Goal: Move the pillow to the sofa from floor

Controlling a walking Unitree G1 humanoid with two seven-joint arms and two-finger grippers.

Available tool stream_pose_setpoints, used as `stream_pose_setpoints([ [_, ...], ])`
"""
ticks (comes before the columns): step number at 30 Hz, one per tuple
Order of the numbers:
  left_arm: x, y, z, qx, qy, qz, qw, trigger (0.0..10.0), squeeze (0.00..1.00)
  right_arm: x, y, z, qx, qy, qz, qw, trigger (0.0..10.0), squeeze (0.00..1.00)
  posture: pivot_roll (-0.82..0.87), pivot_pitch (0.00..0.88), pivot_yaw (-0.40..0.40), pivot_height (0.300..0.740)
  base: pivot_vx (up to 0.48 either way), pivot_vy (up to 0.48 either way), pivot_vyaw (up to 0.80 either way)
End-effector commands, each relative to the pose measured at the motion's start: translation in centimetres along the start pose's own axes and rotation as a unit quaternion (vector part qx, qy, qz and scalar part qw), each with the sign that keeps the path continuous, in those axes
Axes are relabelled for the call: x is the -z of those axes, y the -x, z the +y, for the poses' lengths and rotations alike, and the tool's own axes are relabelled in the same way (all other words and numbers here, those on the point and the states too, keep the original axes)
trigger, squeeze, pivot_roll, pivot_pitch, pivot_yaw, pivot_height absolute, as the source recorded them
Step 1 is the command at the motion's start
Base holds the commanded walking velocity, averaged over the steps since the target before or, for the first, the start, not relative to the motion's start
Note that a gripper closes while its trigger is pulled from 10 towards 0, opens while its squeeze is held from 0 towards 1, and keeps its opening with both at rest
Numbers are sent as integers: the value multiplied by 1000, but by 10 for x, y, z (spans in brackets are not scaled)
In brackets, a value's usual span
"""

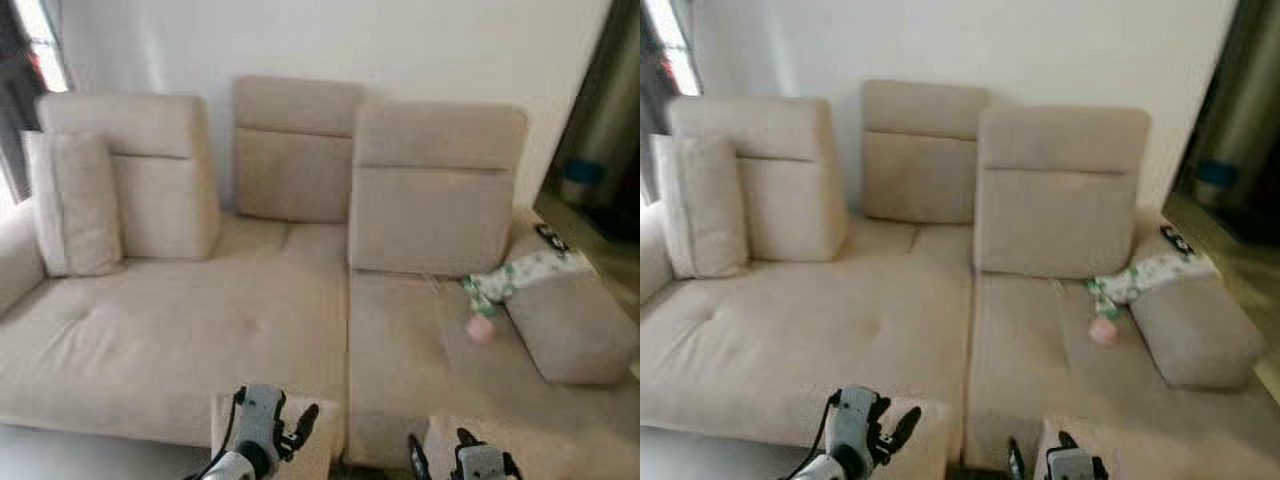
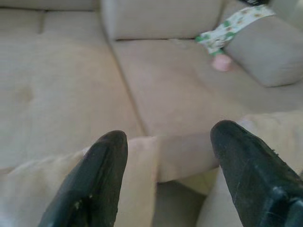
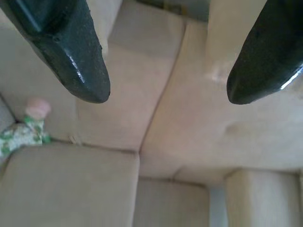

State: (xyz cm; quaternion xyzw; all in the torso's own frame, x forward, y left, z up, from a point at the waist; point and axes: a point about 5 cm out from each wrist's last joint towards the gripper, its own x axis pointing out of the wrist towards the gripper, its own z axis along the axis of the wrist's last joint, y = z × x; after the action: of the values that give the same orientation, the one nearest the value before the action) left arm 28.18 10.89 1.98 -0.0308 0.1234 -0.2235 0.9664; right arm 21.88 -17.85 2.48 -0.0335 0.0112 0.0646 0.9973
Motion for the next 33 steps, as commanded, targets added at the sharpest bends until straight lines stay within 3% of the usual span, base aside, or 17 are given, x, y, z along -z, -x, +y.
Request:
stream_pose_setpoints([
  [1, 3, 2, 2, -4, -1, 5, 1000, 10000, 0, 4, 3, 4, -7, -3, 9, 1000, 10000, 0, -8, 0, 19, 740, 0, 0, 0],
  [8, 4, 2, 2, -5, 5, 6, 1000, 10000, 0, 4, 3, 4, -8, -2, 9, 1000, 10000, 0, -7, 0, 17, 740, 0, 0, 0],
  [24, 5, 4, 1, -3, 6, 7, 1000, 10000, 0, 5, 3, 7, -12, -4, 11, 1000, 10000, 0, -8, 0, 21, 740, 0, 404, 0],
  [33, 4, 3, 1, 0, 2, 7, 1000, 10000, 0, 5, 2, 7, -12, -4, 10, 1000, 10000, 0, -9, 0, 23, 740, 0, 0, 0],
])
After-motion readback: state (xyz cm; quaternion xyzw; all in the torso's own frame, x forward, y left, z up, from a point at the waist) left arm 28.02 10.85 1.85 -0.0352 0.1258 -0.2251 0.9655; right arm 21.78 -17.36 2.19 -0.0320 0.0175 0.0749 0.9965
